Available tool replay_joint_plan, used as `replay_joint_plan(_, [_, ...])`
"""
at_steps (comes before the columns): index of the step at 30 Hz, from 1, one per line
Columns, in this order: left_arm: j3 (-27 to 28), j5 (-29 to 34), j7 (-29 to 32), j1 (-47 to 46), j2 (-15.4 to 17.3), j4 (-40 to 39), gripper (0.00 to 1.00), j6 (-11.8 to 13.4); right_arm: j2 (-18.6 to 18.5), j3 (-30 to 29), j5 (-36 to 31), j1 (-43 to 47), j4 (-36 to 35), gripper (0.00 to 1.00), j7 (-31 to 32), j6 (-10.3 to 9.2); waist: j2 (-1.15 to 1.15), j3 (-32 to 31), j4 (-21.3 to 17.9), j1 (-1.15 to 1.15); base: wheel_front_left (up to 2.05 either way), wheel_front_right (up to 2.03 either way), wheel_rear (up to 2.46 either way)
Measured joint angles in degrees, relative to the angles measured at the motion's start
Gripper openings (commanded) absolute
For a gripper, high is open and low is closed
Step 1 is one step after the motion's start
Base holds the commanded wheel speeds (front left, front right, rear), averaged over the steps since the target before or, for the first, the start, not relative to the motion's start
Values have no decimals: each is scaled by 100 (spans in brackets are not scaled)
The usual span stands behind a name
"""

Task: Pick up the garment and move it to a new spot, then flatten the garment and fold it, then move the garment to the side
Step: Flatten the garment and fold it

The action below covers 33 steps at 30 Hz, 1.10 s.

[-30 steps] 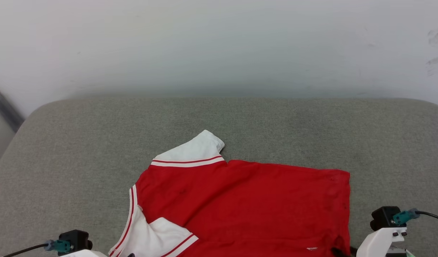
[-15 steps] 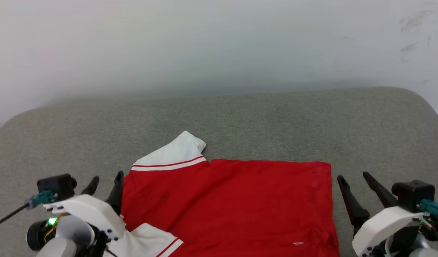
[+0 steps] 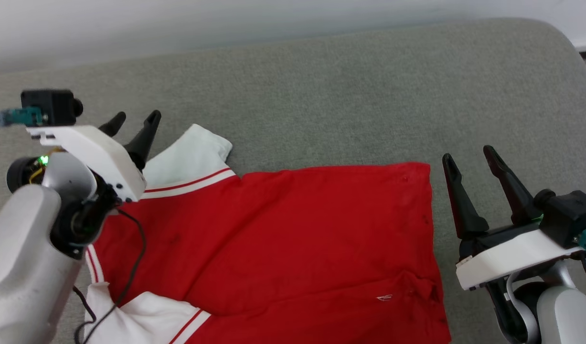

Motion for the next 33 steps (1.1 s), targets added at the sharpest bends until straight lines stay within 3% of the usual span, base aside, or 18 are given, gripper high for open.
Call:
replay_joint_plan(6, [-288, -261, 1555, -930, 434, 565, 100, -393, 113, 60, -21, -130, -54, 100, -109, 0, 0, 558, -394, 0, 0, 0, 0])
replay_joint_plan(13, [-646, -453, 3210, -1472, 711, 1135, 100, -355, 149, 97, 18, -225, 34, 100, -303, 0, 0, 999, -799, 0, 0, 0, 0])
replay_joint_plan(17, [-792, -353, 3678, -1705, 866, 1332, 100, -288, 159, 144, 183, -240, 148, 100, -398, 0, 0, 1151, -974, 0, 0, 0, 0])
replay_joint_plan(18, [-815, -328, 3721, -1739, 866, 1374, 76, -237, 159, 143, 219, -240, 180, 100, -419, 0, 0, 1179, -1006, 0, 0, 0, 0])
replay_joint_plan(19, [-823, -337, 3806, -1769, 850, 1421, 31, -197, 159, 142, 238, -241, 214, 100, -425, 0, 0, 1199, -1033, 0, 0, 0, 0])
replay_joint_plan(20, [-822, -379, 3855, -1786, 835, 1450, 0, -177, 163, 143, 291, -246, 238, 100, -461, 0, 0, 1211, -1054, 0, 0, 0, 0])
replay_joint_plan(28, [-816, -298, 3284, -1660, 606, 1645, 0, -121, 164, 46, 634, -370, 535, 100, -83, 0, 0, 1080, -967, 0, 0, 0, 0])
replay_joint_plan(33, [-805, -218, 2720, -1571, 353, 1689, 0, -138, 116, -57, 1043, -725, 1076, 100, 1102, 0, 0, 893, -784, 0, 0, 0, 0])
